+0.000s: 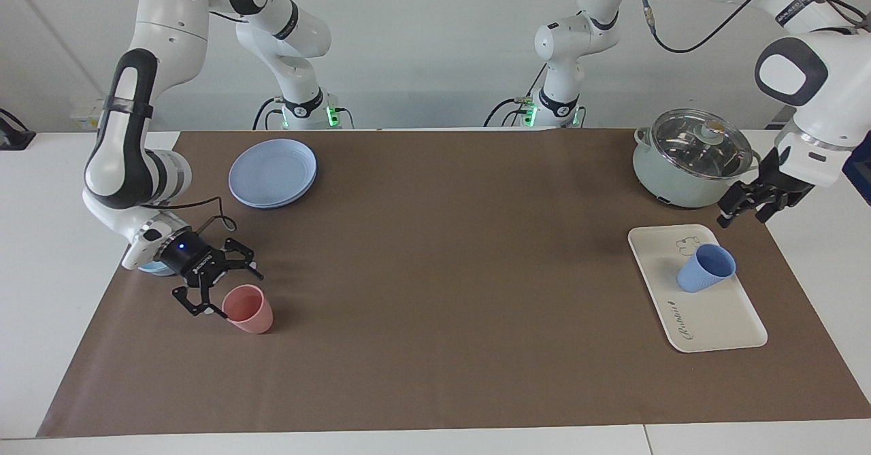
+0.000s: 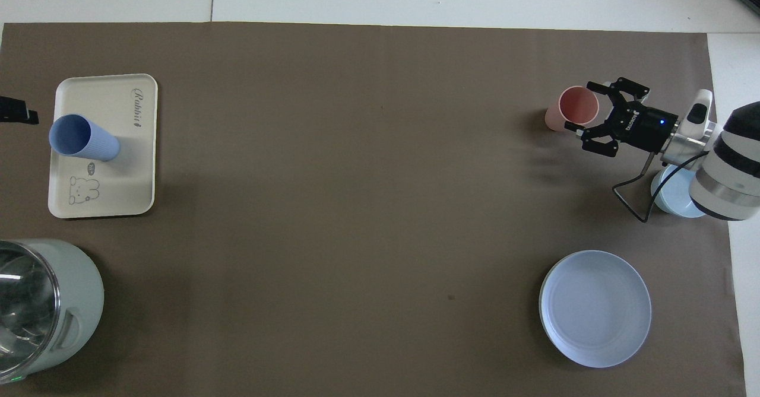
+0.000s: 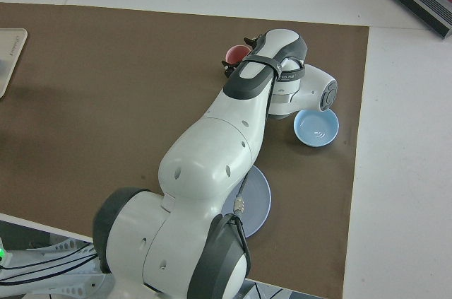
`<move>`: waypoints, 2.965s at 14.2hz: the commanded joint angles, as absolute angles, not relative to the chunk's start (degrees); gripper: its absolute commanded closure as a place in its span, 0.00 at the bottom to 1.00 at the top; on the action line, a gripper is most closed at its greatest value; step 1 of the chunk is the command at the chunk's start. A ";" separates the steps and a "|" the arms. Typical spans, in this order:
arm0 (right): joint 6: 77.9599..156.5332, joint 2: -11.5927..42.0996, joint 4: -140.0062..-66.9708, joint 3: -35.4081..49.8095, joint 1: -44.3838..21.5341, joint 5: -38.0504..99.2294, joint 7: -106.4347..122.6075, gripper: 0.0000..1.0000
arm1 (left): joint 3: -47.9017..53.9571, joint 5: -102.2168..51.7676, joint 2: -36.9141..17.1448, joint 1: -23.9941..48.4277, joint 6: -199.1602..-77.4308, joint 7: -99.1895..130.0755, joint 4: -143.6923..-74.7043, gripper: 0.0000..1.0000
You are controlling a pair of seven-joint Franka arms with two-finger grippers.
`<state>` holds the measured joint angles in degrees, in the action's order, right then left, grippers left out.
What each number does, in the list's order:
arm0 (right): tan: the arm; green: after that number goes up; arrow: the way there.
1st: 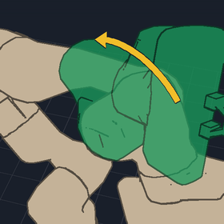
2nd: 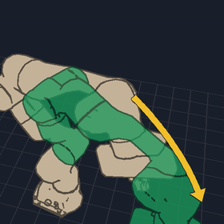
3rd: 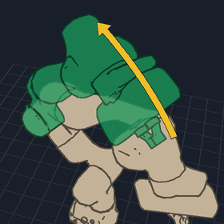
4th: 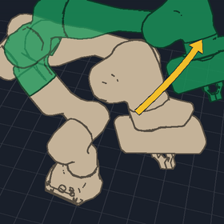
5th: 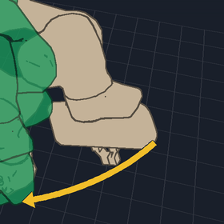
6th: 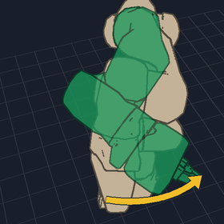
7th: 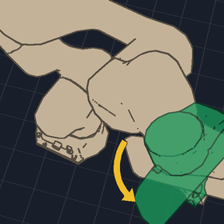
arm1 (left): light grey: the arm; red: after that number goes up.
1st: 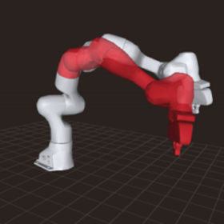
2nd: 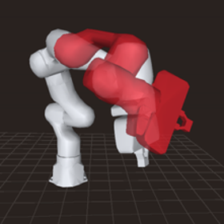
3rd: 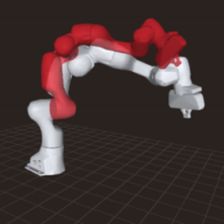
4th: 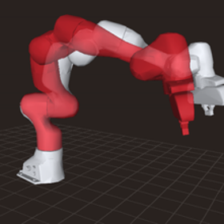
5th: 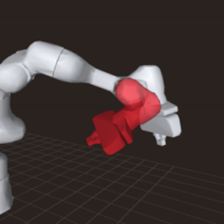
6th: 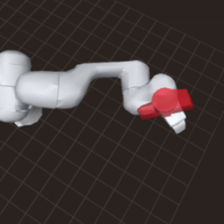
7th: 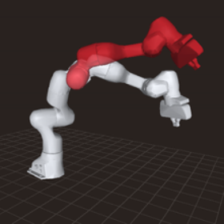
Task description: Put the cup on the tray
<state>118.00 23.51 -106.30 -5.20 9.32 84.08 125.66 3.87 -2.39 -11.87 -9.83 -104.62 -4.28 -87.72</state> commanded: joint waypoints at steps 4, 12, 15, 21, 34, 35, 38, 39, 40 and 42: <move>121.03 10.82 -104.86 -4.57 7.03 57.70 92.87 0.00 | 3.43 -0.44 -3.70 -2.48 -87.92 -2.90 -86.13 0.00; 115.77 -1.40 -103.89 -4.22 -1.05 18.22 45.32 0.00 | 2.64 1.23 3.42 2.72 -90.60 6.06 -95.79 0.00; 110.76 -2.11 -100.91 -4.48 -0.88 11.55 32.81 0.00 | 2.29 0.62 3.43 1.85 -90.97 5.71 -96.15 0.00; 95.65 -2.99 -95.28 -4.48 -0.70 0.80 5.38 0.00 | 2.29 0.62 3.43 0.44 -90.18 5.19 -96.07 0.00; 84.28 -4.66 -90.61 -4.40 -1.14 -1.49 5.36 0.00 | 2.28 1.06 3.34 0.44 -91.05 1.67 -95.98 0.00; 85.85 -4.57 -90.44 -4.22 -1.06 -1.49 5.10 0.00 | 2.20 1.14 3.25 0.44 -91.32 1.58 -95.98 0.00; 84.04 -3.87 -89.57 -4.13 -1.05 0.25 1.87 0.00 | 2.20 1.14 3.16 0.44 -92.37 1.58 -95.98 0.00; 83.59 -3.78 -89.39 -4.22 -0.88 1.74 0.37 0.00 | 2.20 1.14 3.16 0.44 -92.29 1.58 -95.98 0.00; 83.76 -3.87 -89.56 -4.22 -0.97 1.84 0.18 0.00 | 2.28 1.14 3.16 0.44 -92.20 1.50 -95.98 0.00; 85.33 -4.48 -90.87 -4.22 -1.05 1.76 0.09 0.00 | 2.29 1.05 3.25 0.96 -92.20 1.49 -95.98 0.00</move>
<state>84.63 -3.46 -89.59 -4.36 -1.19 0.75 1.41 2.25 -0.22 1.51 0.52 -90.79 2.22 -93.88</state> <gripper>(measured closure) 0.000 0.000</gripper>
